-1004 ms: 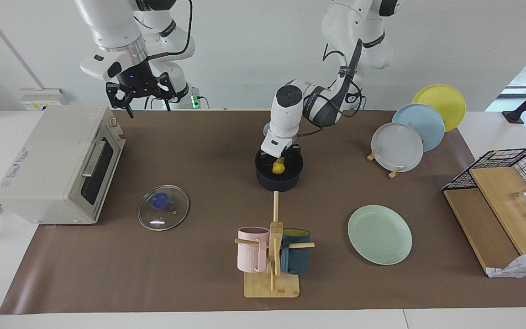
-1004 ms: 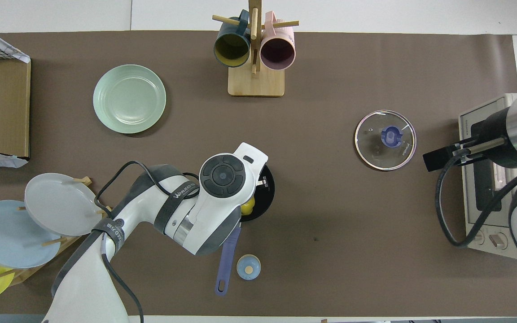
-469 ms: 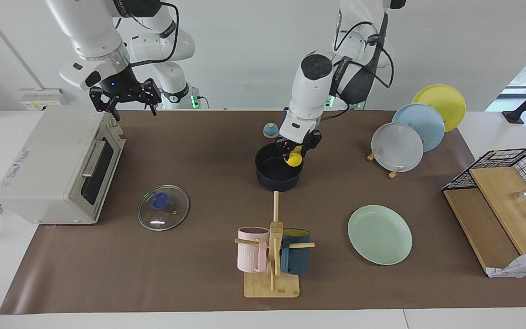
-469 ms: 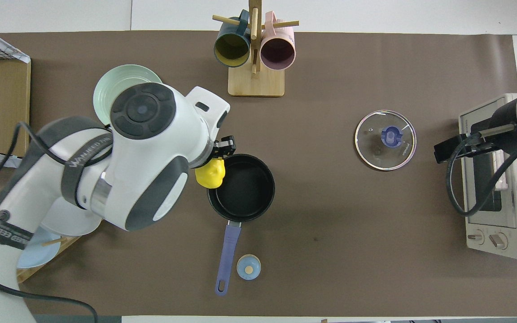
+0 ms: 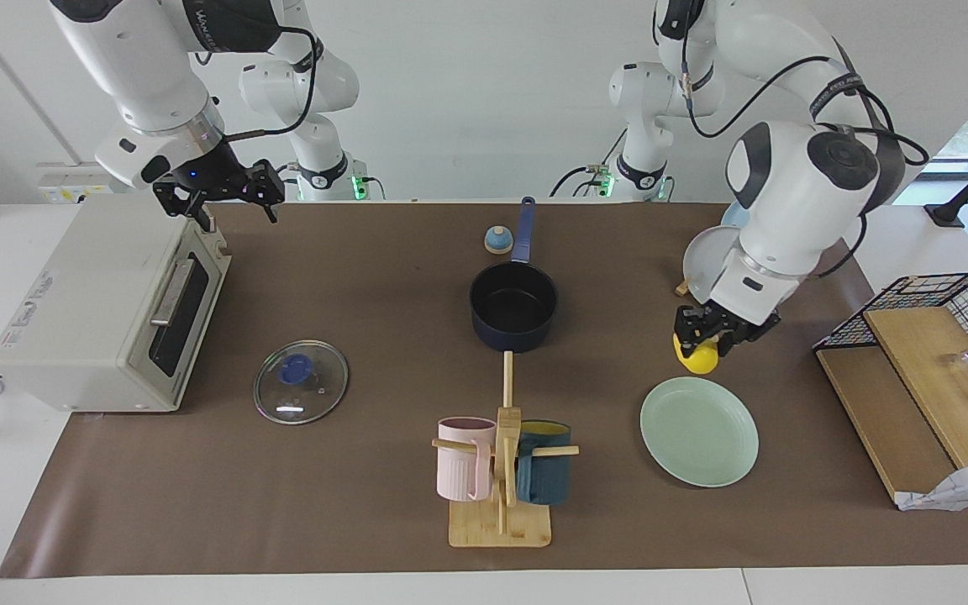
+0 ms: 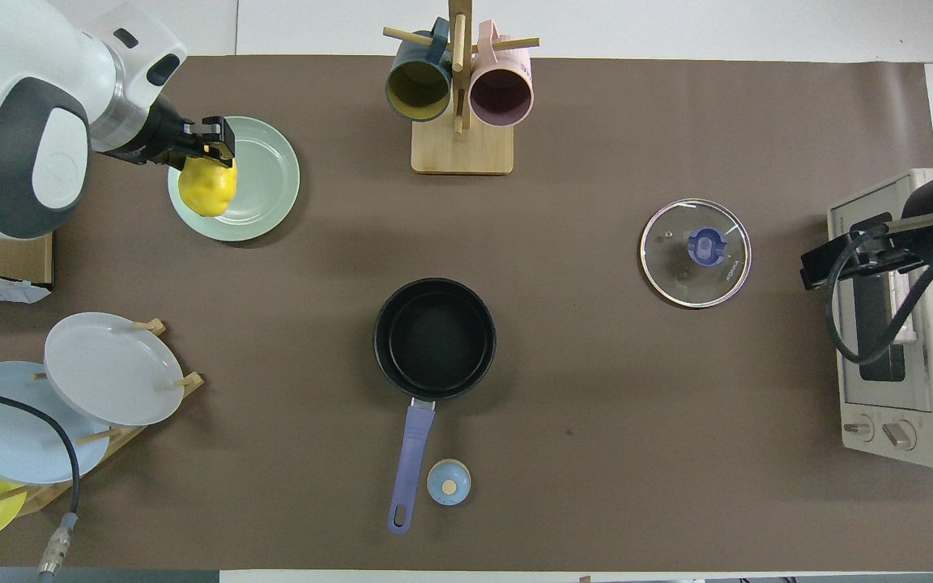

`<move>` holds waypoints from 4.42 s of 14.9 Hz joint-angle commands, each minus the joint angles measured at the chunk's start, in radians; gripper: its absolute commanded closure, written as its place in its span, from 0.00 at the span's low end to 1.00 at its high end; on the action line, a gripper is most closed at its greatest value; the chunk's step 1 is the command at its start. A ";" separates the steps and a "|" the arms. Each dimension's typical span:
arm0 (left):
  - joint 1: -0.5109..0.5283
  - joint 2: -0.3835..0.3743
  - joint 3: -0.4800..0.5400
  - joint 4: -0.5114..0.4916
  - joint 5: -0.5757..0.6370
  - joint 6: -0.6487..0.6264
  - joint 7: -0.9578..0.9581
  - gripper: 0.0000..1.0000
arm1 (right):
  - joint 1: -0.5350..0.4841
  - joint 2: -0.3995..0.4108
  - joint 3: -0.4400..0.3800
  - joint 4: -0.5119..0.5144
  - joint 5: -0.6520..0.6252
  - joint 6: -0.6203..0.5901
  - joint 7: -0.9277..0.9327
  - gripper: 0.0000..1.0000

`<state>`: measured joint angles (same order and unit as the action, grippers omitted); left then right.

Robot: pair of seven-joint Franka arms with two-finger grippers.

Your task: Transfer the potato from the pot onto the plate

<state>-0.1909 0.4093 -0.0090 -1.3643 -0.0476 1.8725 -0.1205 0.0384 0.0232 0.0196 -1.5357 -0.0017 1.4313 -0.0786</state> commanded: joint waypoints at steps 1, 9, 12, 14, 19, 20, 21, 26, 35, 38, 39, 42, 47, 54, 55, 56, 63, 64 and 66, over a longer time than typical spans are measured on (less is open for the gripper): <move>0.021 0.144 -0.008 0.096 -0.005 0.094 0.094 1.00 | -0.034 0.000 0.010 0.020 0.017 -0.019 0.011 0.00; 0.044 0.215 -0.005 -0.037 0.028 0.252 0.168 1.00 | -0.034 0.006 0.002 0.023 0.000 0.026 0.007 0.00; 0.044 0.195 -0.003 -0.090 0.029 0.267 0.170 1.00 | -0.017 -0.009 -0.012 0.013 -0.015 -0.028 0.010 0.00; 0.042 0.192 -0.003 -0.090 0.031 0.270 0.170 0.37 | -0.018 -0.009 -0.007 0.015 -0.020 -0.002 0.003 0.00; 0.045 0.113 -0.005 -0.059 0.022 0.196 0.168 0.00 | -0.022 -0.032 -0.004 0.008 -0.046 0.009 0.008 0.00; 0.045 0.074 -0.003 -0.061 0.017 0.165 0.154 0.00 | -0.031 -0.032 -0.004 0.005 -0.038 0.009 0.011 0.00; 0.047 0.034 -0.002 -0.059 0.017 0.119 0.141 0.00 | -0.035 -0.032 -0.004 0.003 -0.037 0.008 0.011 0.00; 0.047 -0.189 0.015 -0.061 0.023 -0.105 0.068 0.00 | -0.032 -0.036 -0.004 0.000 -0.037 0.003 0.005 0.00; 0.057 -0.456 0.018 -0.184 0.028 -0.446 0.062 0.00 | -0.034 -0.036 -0.004 -0.001 -0.037 0.003 0.005 0.00; 0.057 -0.506 0.018 -0.282 0.028 -0.385 0.064 0.00 | -0.032 -0.036 -0.004 0.000 -0.037 0.003 0.005 0.00; 0.056 -0.504 0.017 -0.279 0.028 -0.388 0.064 0.00 | -0.034 -0.036 -0.004 0.000 -0.037 0.003 0.007 0.00; 0.060 -0.465 0.011 -0.202 0.022 -0.433 0.064 0.00 | -0.034 -0.036 -0.004 0.000 -0.037 0.003 0.005 0.00; 0.060 -0.452 0.007 -0.183 0.023 -0.472 0.067 0.00 | -0.034 -0.036 -0.004 -0.001 -0.037 0.003 0.007 0.00; 0.132 -0.487 -0.055 -0.236 0.026 -0.440 0.099 0.00 | -0.034 -0.036 -0.004 -0.001 -0.037 0.003 0.005 0.00; 0.131 -0.480 -0.060 -0.233 0.031 -0.414 0.125 0.00 | -0.034 -0.036 -0.004 0.000 -0.037 0.003 0.005 0.00; 0.128 -0.478 -0.054 -0.234 0.031 -0.402 0.131 0.00 | -0.034 -0.036 -0.004 0.000 -0.037 0.003 0.007 0.00; 0.123 -0.483 -0.028 -0.228 0.029 -0.418 0.081 0.00 | -0.034 -0.036 -0.004 0.000 -0.037 0.003 0.007 0.00; 0.131 -0.486 -0.031 -0.230 0.029 -0.418 0.088 0.00 | -0.034 -0.036 -0.004 0.000 -0.037 0.003 0.007 0.00; 0.126 -0.484 -0.029 -0.231 0.029 -0.415 0.091 0.00 | -0.034 -0.036 -0.004 -0.001 -0.037 0.003 0.007 0.00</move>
